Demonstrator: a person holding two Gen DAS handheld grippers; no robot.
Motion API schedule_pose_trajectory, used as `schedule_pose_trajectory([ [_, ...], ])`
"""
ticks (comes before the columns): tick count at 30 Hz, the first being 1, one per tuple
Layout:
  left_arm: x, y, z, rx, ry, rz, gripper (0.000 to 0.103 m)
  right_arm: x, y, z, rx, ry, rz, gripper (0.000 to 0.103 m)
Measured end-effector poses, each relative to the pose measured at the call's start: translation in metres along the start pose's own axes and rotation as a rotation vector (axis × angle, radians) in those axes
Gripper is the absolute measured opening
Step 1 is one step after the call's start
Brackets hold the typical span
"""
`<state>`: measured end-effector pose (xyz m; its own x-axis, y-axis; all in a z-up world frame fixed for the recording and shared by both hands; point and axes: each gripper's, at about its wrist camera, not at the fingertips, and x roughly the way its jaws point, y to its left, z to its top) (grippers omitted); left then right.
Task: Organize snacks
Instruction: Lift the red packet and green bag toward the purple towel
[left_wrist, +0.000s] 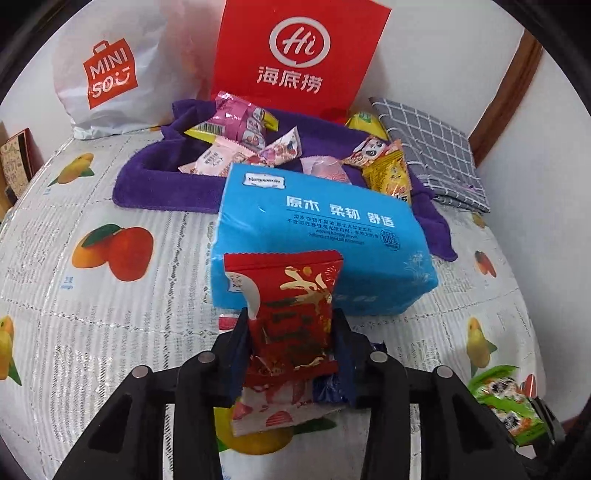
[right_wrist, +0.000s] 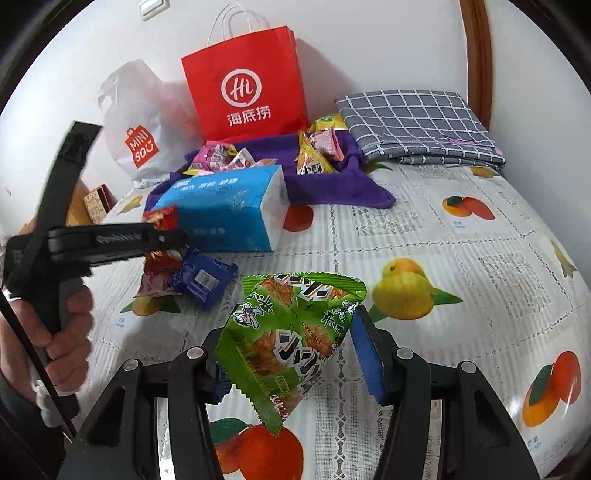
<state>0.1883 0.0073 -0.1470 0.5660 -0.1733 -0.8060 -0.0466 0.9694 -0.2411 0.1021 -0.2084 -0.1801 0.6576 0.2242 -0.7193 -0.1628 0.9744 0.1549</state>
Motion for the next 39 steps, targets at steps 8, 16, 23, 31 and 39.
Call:
schedule_pose_trajectory([
  [8, -0.03, 0.024, -0.01, -0.016, -0.003, -0.026, 0.038, 0.009, 0.007, -0.005, -0.012, 0.019, -0.023, 0.055],
  [16, -0.052, 0.055, -0.024, -0.055, -0.007, -0.026, 0.038, 0.008, 0.01, -0.005, 0.003, 0.032, -0.016, 0.055],
  [23, -0.061, 0.065, -0.032, -0.069, -0.012, -0.049, 0.038, -0.008, 0.016, 0.004, 0.015, 0.012, -0.001, 0.055],
  [31, -0.07, 0.063, -0.033, -0.052, -0.024, -0.08, 0.038, -0.014, 0.022, 0.013, 0.031, 0.02, 0.002, 0.055],
  [39, -0.075, 0.06, -0.031, -0.033, -0.032, -0.111, 0.038, -0.017, 0.024, 0.018, 0.035, 0.041, -0.012, 0.055],
])
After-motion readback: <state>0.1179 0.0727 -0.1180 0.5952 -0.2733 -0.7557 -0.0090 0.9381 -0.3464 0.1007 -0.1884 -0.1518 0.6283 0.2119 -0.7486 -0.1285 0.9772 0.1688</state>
